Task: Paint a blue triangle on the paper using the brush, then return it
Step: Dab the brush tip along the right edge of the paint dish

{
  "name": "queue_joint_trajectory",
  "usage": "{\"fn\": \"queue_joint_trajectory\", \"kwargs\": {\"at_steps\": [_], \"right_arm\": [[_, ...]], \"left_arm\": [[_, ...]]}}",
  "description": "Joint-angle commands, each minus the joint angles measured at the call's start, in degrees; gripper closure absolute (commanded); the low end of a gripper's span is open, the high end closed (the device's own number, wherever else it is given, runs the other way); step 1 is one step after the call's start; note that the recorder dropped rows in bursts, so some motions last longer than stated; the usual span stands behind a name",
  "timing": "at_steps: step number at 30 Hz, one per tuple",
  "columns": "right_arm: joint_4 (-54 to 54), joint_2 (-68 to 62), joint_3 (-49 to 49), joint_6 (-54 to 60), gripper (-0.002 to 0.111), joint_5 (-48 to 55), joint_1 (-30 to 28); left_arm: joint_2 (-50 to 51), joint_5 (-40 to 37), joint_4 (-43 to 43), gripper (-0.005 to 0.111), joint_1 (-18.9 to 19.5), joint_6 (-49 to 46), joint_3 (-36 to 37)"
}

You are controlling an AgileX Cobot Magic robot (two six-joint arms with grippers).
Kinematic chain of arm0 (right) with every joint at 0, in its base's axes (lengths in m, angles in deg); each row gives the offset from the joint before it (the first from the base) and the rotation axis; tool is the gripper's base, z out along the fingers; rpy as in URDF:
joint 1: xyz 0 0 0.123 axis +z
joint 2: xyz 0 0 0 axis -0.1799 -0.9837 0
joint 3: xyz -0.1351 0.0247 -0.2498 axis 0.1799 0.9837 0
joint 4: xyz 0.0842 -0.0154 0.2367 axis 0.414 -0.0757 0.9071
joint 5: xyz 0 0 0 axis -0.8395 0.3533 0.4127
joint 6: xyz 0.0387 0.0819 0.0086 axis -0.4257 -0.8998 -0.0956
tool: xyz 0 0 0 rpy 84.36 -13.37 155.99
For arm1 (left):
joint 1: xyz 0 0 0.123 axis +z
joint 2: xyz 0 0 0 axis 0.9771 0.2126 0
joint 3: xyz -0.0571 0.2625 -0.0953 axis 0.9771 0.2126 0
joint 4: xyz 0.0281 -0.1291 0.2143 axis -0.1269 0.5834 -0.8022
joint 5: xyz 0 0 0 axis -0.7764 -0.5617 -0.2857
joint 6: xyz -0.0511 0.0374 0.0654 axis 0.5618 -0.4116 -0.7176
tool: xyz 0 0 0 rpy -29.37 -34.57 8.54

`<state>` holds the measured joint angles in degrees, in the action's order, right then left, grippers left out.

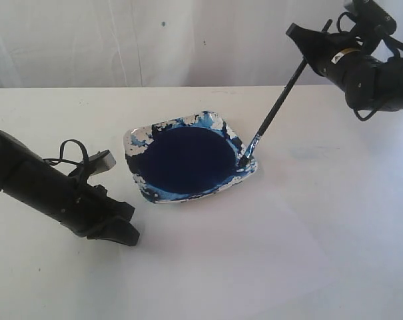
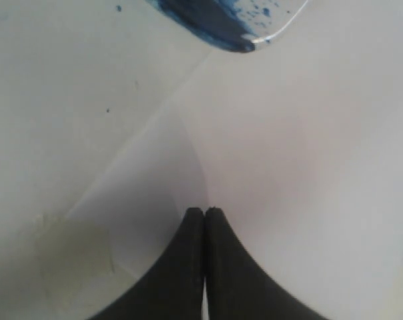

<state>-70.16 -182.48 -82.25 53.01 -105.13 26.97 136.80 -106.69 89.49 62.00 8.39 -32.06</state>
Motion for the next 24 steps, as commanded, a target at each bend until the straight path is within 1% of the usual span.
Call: {"fn": "queue_joint_trajectory", "kwargs": {"at_steps": [1, 6, 9, 18, 24], "right_arm": [[-0.4, 0.1, 0.1, 0.4, 0.108, -2.0, -0.6], [-0.4, 0.1, 0.1, 0.8, 0.108, -2.4, -0.6], [-0.4, 0.1, 0.1, 3.7, 0.108, -2.4, -0.6], [-0.5, 0.1, 0.1, 6.2, 0.108, -2.0, -0.6], [-0.5, 0.2, 0.1, 5.9, 0.108, -2.1, -0.6]], "left_arm": [[0.3, 1.0, -2.3, 0.107, -0.3, -0.1, 0.5], [0.3, 1.0, -2.3, 0.107, -0.3, -0.1, 0.5], [0.3, 1.0, -2.3, 0.107, -0.3, -0.1, 0.5], [0.3, 1.0, -2.3, 0.107, -0.3, -0.1, 0.5], [0.3, 1.0, -2.3, 0.107, -0.3, -0.1, 0.5]]}}
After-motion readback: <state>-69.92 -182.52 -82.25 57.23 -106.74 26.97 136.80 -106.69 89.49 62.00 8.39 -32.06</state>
